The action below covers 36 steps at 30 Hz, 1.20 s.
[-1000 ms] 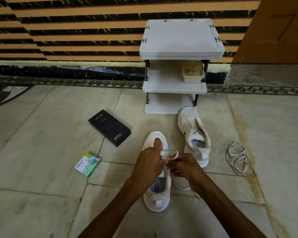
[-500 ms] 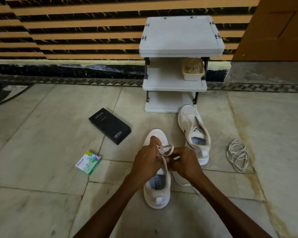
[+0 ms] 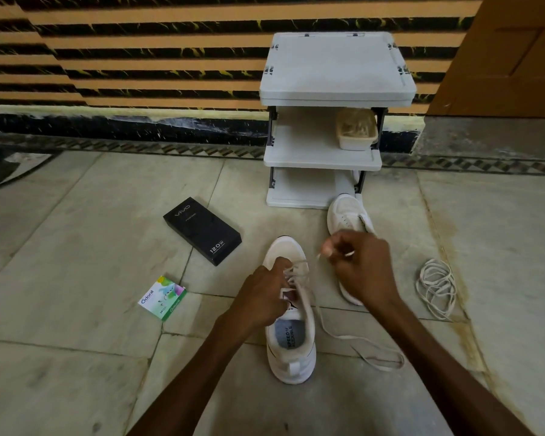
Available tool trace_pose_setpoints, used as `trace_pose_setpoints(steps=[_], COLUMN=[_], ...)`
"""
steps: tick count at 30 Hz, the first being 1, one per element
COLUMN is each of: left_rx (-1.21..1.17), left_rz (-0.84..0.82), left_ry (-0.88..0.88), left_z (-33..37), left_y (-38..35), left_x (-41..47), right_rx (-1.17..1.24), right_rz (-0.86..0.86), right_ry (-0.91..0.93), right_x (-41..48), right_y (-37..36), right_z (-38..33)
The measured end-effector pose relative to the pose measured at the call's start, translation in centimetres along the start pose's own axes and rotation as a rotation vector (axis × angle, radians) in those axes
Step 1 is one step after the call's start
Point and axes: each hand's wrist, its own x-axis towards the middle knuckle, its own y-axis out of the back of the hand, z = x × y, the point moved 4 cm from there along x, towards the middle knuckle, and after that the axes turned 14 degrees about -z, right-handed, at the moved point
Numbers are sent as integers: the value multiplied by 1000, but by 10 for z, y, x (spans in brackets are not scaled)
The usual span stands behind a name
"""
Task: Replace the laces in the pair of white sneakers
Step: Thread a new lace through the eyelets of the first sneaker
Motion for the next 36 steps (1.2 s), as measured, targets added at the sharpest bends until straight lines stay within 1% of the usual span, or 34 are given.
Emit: trace_pose_setpoints(steps=[1, 2, 3, 4, 5, 6, 7, 8, 9, 10, 11, 12, 13, 14, 16, 17, 18, 21, 23, 25, 27, 28, 30, 32, 34, 36], left_rx=[24, 38, 41, 34, 24, 16, 18, 33, 45, 33, -11, -71, -134, -188, -252, -261, -264, -256, -229, -232, -222, -209, -198, -198, -179, -167], left_rz=[24, 42, 49, 57, 72, 98, 137, 190, 249, 301, 335, 350, 348, 335, 310, 305, 302, 268, 247, 240, 244, 245, 239, 230, 233, 249], left_ry=[5, 5, 2, -1, -5, -12, -22, -36, -40, -31, -9, 18, 45, 68, 80, 72, 64, 85, 112, 104, 87, 83, 79, 72, 79, 96], left_z=[0, 0, 0, 0, 1, 2, 4, 7, 8, 7, 5, 3, 1, 0, 1, 2, 3, 3, 4, 6, 7, 7, 6, 7, 7, 7], left_y=[-1, -2, -3, -4, -4, -4, -4, -3, -2, -1, 0, 1, 0, 0, -2, -2, -1, 2, 3, 3, 3, 3, 3, 3, 3, 3], left_x=[0, 1, 1, 2, 2, 1, -1, -3, -5, -8, -10, -11, -12, -12, -12, -13, -13, -13, -13, -13, -13, -13, -13, -12, -12, -14], right_rx=[143, 340, 527, 675, 802, 925, 999, 988, 828, 504, 114, -221, -417, -488, -454, -389, -260, 348, 630, 929, 1287, 1418, 1592, 1691, 1719, 1686], right_rz=[30, 36, 7, -58, -141, -221, -281, -311, -321, -333, -360, -404, -453, -504, -545, -532, -498, -382, -358, -387, -441, -458, -485, -489, -507, -537], right_ry=[17, 55, 104, 135, 130, 89, 9, -96, -200, -268, -291, -275, -248, -220, -161, -125, -102, -89, -18, 65, 148, 169, 142, 59, -40, -165], right_x=[1, 3, 5, 7, 8, 9, 10, 10, 9, 9, 9, 8, 4, 1, -1, 0, 1, 2, 4, 5, 7, 7, 4, -1, -7, -13], right_y=[11, 20, 27, 30, 27, 19, 7, -5, -17, -26, -34, -40, -48, -53, -55, -51, -44, -18, 0, 18, 34, 38, 38, 32, 25, 20], right_z=[-9, -17, -24, -30, -32, -31, -26, -16, -4, 10, 24, 33, 38, 40, 36, 30, 23, -3, -22, -39, -52, -55, -55, -50, -40, -28])
